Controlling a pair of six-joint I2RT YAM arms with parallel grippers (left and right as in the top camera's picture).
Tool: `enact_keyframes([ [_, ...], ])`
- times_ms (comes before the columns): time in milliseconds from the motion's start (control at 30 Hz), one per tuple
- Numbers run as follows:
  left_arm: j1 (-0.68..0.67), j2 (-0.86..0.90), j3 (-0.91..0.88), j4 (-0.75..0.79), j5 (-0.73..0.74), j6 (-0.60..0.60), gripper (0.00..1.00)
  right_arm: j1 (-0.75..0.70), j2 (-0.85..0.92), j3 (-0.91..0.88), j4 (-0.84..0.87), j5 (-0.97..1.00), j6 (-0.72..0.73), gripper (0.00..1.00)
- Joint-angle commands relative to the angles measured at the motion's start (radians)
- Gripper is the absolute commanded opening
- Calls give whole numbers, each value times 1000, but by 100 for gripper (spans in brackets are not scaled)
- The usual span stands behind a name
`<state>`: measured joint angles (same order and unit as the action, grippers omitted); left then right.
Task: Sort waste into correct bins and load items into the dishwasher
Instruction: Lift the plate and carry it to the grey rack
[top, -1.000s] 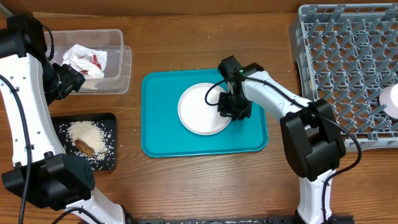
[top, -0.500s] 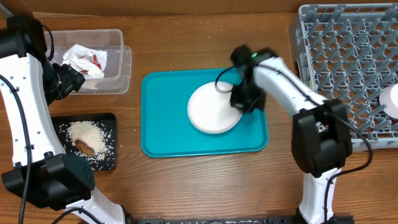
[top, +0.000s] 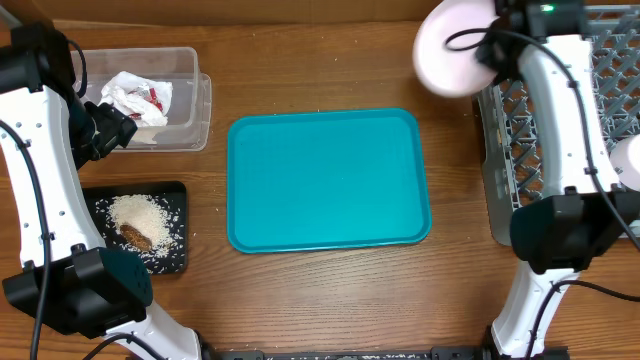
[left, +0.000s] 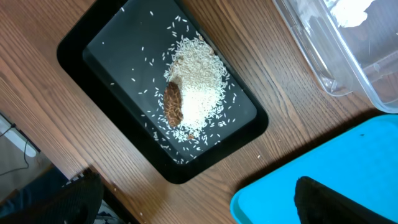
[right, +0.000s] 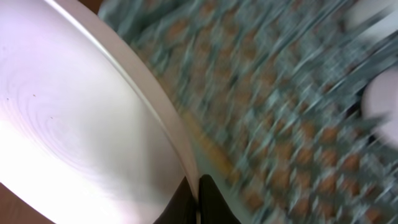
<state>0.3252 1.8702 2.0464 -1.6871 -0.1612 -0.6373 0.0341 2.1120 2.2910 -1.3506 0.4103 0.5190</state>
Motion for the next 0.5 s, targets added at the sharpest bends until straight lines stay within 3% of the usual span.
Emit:
enact_keyframes([
  [0, 2, -7, 2, -2, -2, -5, 100, -51, -28, 16, 85, 254, -3, 4],
  [167, 2, -7, 2, -2, -2, -6, 100, -83, -25, 2, 207, 439, -12, 4],
  [467, 2, -7, 2, -2, -2, -6, 100, -87, -24, -176, 384, 446, -105, 4],
])
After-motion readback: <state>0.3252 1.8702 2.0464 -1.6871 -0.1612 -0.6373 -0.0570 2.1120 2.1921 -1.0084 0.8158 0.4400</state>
